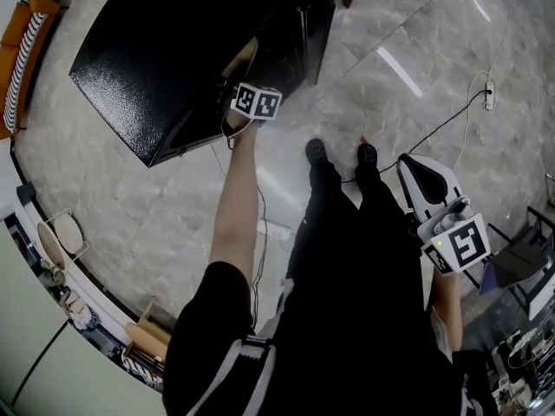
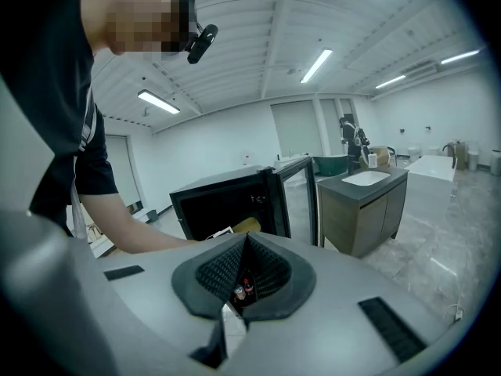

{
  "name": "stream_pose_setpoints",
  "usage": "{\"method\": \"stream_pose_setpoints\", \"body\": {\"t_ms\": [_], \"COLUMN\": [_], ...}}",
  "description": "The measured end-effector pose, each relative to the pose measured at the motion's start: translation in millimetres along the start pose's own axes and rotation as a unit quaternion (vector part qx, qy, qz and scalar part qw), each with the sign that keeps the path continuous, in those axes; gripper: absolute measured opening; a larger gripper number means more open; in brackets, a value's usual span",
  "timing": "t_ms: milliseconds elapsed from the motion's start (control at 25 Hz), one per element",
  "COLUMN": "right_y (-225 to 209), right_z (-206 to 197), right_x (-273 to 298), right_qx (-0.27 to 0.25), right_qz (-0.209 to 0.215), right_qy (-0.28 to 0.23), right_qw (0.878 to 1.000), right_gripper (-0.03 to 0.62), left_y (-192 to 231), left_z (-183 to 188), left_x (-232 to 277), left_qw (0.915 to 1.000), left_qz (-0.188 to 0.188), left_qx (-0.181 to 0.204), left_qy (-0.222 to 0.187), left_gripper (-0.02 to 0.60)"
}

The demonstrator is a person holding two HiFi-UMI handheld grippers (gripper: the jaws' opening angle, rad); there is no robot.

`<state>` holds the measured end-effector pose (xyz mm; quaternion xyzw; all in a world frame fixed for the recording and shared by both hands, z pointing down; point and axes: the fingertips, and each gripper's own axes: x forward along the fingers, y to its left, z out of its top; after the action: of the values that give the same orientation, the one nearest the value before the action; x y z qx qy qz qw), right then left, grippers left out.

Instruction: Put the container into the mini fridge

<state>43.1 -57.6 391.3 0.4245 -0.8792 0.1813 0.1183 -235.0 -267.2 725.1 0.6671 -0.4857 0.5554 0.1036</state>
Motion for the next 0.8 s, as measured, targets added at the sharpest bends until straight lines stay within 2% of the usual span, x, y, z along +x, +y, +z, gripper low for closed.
{"method": "stream_pose_setpoints", "body": {"t_ms": [320,800], "right_y": [-2,-1], "right_z": [-4,-9], "right_x": [1,-2], "right_qx": [0.004,-0.001], "right_qz": [-0.003,-0.009], "right_qy": [0.009,0.021], "right_qw": [1.0,1.0], "right_gripper": [0.018,0.017], "left_y": [10,19], "left_z": [-2,-4], "left_x": [24,32], "left_qw": [0.9989,0.9992], "left_qz": [0.032,0.034], "left_qx": [0.03,0.014], "left_qy": [0.014,0.017], "left_gripper": [0.038,0.057]}}
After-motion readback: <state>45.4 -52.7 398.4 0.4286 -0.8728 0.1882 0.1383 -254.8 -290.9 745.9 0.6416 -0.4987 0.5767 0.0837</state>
